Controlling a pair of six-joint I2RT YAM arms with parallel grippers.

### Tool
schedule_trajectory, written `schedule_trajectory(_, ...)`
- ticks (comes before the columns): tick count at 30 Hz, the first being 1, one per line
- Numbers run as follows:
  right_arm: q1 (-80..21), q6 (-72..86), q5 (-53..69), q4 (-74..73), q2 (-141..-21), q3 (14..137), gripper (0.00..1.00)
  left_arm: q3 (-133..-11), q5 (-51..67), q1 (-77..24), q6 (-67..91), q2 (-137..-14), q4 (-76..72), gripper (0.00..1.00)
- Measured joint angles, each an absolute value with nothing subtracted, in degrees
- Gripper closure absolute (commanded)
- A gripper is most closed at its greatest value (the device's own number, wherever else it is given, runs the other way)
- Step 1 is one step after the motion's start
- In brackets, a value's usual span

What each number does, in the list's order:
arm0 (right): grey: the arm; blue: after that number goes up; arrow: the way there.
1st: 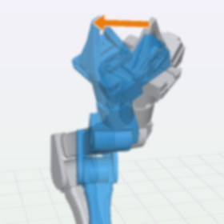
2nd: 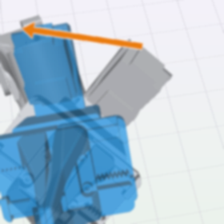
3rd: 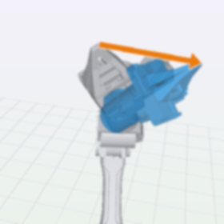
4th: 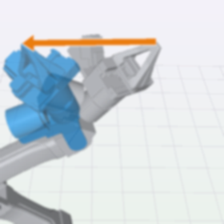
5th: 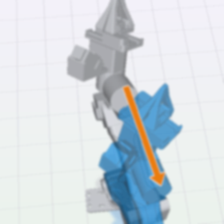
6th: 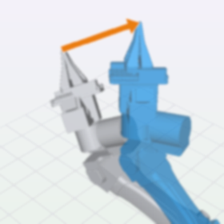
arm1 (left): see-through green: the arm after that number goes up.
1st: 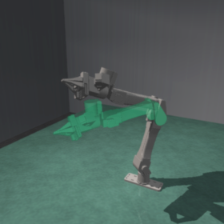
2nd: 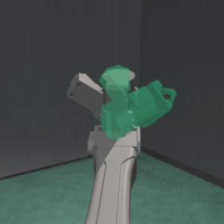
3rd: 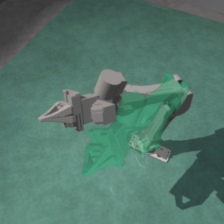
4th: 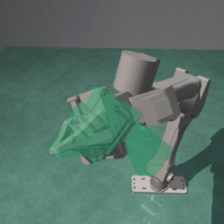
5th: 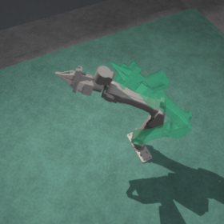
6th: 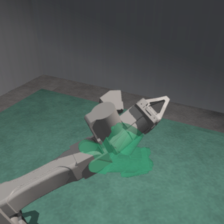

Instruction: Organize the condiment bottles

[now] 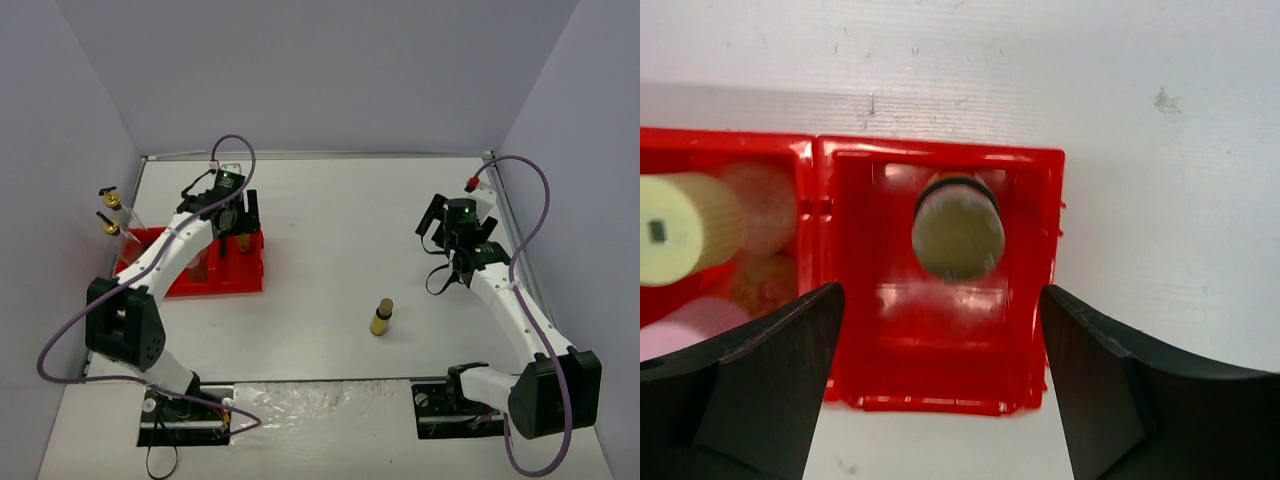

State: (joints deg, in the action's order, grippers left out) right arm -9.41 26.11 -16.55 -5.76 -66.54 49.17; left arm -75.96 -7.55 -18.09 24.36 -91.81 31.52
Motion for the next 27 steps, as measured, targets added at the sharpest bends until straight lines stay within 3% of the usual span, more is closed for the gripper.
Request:
schedule_trajectory(8,-9.4,26.1,-16.6,-5.7,-67.6,49.2,0.00,-76.0,-14.4,-32.6,24.7,-78.2,39.6,0.24)
schedule_trajectory(14,-9.3,26.2,-17.1,-5.6,-67.9,49.2,0.00,-75.6,-13.2,-44.5,24.9,-75.1,40.1,0.21)
schedule_trajectory(27,-6.9,26.5,-18.1,-6.8,-68.1,50.0,0.00,-78.1,2.1,-59.8,19.0,-93.1,26.1,0.21)
